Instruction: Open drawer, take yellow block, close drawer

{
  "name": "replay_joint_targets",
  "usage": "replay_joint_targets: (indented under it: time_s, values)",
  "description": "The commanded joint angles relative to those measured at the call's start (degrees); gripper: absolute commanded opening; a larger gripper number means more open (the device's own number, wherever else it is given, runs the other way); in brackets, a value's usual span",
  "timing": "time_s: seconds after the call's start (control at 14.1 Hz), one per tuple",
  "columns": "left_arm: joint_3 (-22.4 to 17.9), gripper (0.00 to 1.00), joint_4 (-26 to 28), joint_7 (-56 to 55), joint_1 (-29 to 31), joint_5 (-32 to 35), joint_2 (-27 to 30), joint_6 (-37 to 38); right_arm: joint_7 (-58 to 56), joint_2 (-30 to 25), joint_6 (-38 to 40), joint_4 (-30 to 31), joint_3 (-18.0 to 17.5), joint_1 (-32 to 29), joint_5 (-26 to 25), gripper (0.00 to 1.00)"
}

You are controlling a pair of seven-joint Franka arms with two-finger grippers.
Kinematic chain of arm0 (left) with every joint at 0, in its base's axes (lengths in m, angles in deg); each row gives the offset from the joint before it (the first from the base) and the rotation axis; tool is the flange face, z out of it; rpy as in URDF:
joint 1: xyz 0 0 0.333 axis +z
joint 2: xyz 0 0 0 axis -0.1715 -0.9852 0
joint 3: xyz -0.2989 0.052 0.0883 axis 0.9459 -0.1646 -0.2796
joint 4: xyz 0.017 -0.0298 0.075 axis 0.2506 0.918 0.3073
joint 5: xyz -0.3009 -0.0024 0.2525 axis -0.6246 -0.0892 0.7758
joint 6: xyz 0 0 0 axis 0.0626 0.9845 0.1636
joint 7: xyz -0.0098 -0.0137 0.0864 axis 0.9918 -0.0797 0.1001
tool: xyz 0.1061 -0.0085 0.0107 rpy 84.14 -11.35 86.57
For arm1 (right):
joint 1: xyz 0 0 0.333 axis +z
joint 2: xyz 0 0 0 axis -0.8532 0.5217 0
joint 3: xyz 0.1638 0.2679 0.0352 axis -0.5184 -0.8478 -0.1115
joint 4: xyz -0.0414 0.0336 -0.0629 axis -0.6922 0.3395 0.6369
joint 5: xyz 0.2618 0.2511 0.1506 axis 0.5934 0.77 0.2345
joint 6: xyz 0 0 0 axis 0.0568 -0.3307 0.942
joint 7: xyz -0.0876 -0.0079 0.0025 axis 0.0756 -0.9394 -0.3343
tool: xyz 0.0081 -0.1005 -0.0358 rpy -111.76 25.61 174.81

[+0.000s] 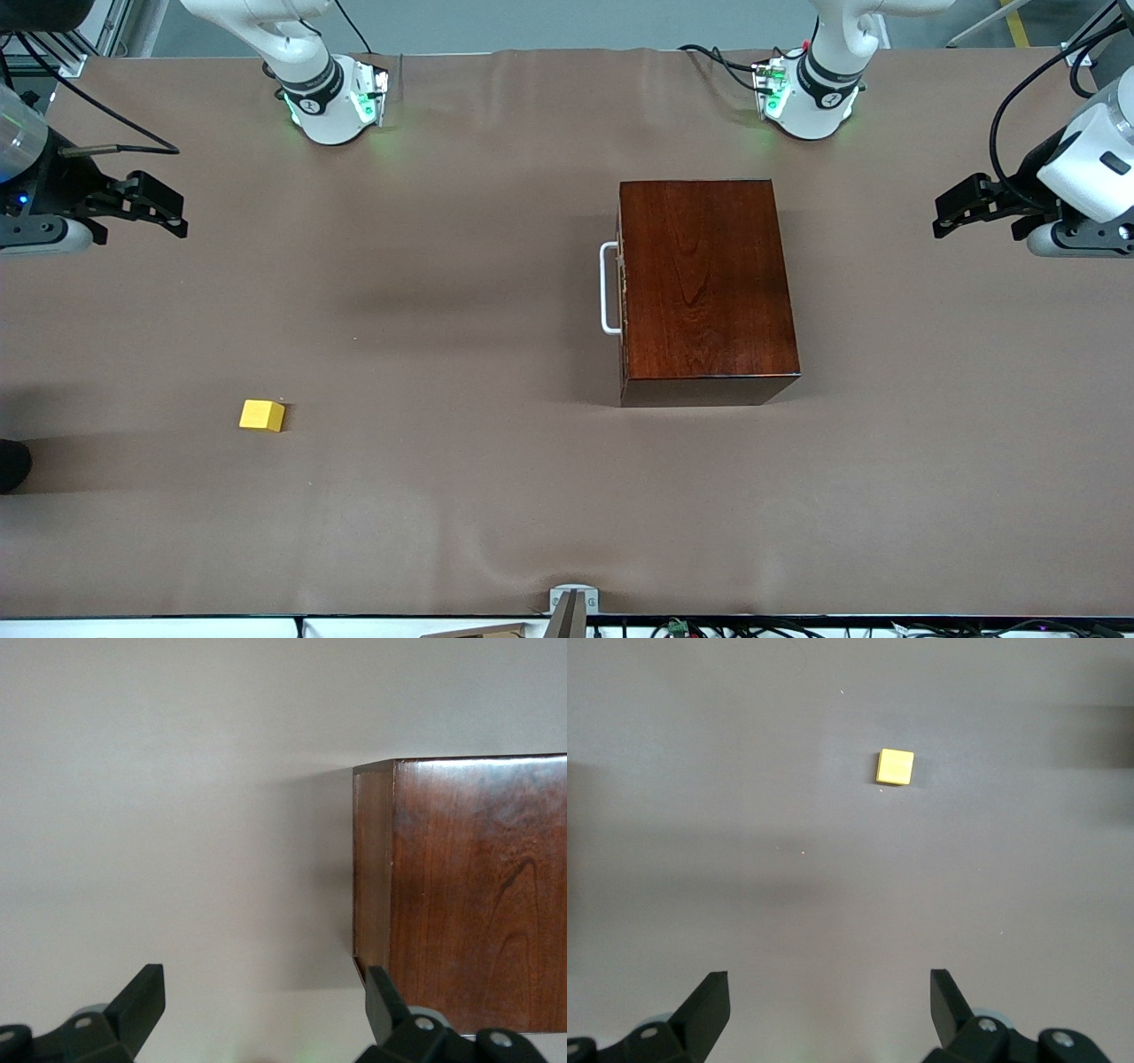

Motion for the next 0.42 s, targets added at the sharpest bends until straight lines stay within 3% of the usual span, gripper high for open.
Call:
replay_joint_targets:
  time_s: [0.0,0.35]
  values:
    - [-0.06,1.00,0.57,0.25,0.03,0.49,0.42,-0.72,0.46,-0.18,1.51,-0.46,-0.36,-0.85,1.30,1.00]
    - [-0.06,1.00,0.48,0.33,0.12,0.49,0.25,-0.99,2.66,-0.18,2.21,-0.46,-0.27,-1.65,2.36,1.00]
